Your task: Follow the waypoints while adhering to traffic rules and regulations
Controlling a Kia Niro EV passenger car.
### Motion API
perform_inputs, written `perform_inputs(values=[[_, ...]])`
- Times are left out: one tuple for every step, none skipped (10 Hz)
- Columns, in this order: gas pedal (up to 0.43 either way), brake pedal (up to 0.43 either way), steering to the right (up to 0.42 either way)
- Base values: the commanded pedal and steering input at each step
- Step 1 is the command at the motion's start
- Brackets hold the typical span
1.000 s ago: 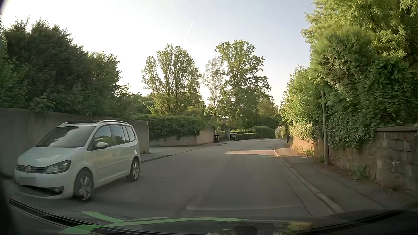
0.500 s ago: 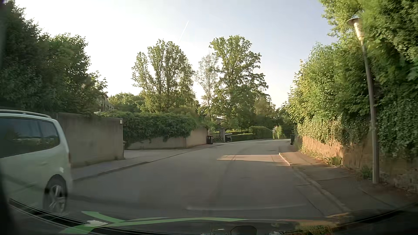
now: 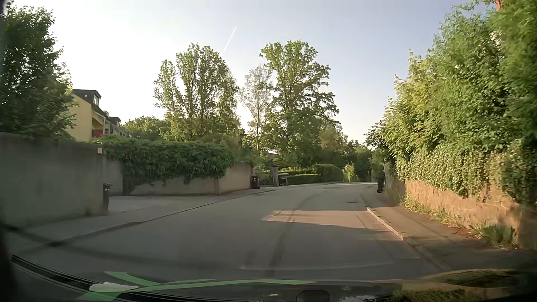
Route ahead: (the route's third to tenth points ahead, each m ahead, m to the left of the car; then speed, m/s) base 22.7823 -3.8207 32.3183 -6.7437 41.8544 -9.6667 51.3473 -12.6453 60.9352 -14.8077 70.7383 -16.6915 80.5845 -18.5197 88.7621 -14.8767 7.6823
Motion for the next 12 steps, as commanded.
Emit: perform_inputs(values=[[0.11, 0.0, 0.042], [0.11, 0.0, 0.044], [0.11, 0.0, 0.044], [0.079, 0.0, 0.044], [0.059, 0.0, 0.044], [0.047, 0.0, 0.045], [0.047, 0.0, 0.045], [0.047, 0.0, 0.045], [0.047, 0.0, 0.046], [0.047, 0.0, 0.046], [0.047, 0.0, 0.048], [0.047, 0.0, 0.049]])
